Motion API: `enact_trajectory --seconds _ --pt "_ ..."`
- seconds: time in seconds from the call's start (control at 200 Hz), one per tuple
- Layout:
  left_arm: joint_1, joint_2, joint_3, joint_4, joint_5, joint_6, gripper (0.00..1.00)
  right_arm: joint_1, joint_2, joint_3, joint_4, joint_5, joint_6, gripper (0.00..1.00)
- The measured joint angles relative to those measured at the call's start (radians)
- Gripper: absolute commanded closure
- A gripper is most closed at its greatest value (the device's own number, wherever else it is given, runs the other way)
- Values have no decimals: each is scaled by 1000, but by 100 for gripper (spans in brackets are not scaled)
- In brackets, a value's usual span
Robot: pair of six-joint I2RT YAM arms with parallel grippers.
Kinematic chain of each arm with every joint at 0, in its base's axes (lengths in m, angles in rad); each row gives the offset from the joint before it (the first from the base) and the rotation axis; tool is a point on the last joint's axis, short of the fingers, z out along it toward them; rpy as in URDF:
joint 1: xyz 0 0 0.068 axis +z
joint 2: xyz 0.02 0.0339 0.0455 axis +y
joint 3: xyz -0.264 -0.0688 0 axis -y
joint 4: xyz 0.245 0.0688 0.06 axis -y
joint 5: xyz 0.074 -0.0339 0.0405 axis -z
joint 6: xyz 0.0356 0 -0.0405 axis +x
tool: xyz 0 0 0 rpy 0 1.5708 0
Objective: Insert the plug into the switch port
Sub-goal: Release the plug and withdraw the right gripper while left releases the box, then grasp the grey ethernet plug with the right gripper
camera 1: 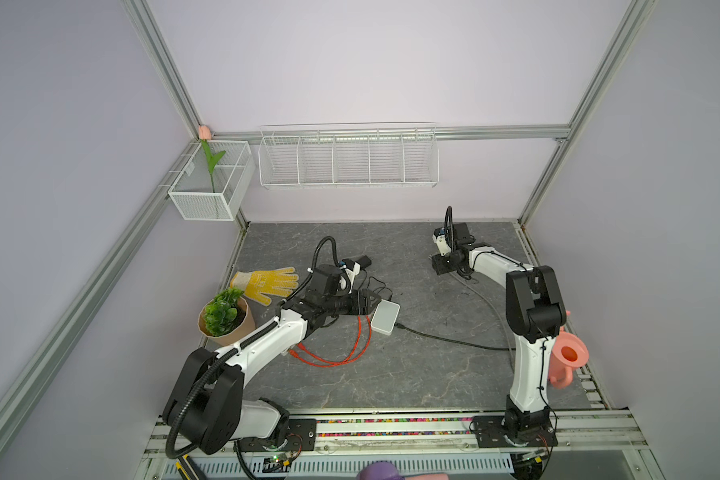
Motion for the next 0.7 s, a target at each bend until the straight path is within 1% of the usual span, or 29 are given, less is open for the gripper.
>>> enact_trajectory --seconds 0.265,0.42,0.53,0.655,0.7 --pt "0 -53 -13 -62 -15 0 29 -6 136 262 -171 -50 -31 44" --pt "0 -90 -18 -85 -31 0 29 -16 221 362 -272 -68 -49 44" --pt "0 -111 -21 -103 -47 0 29 -18 253 393 -308 -75 -64 45" --pt "0 -134 -33 -107 -69 0 29 -18 258 423 -351 -79 -75 50" --pt "0 -142 -41 -106 -78 0 29 -18 263 434 -361 -79 -79 54"
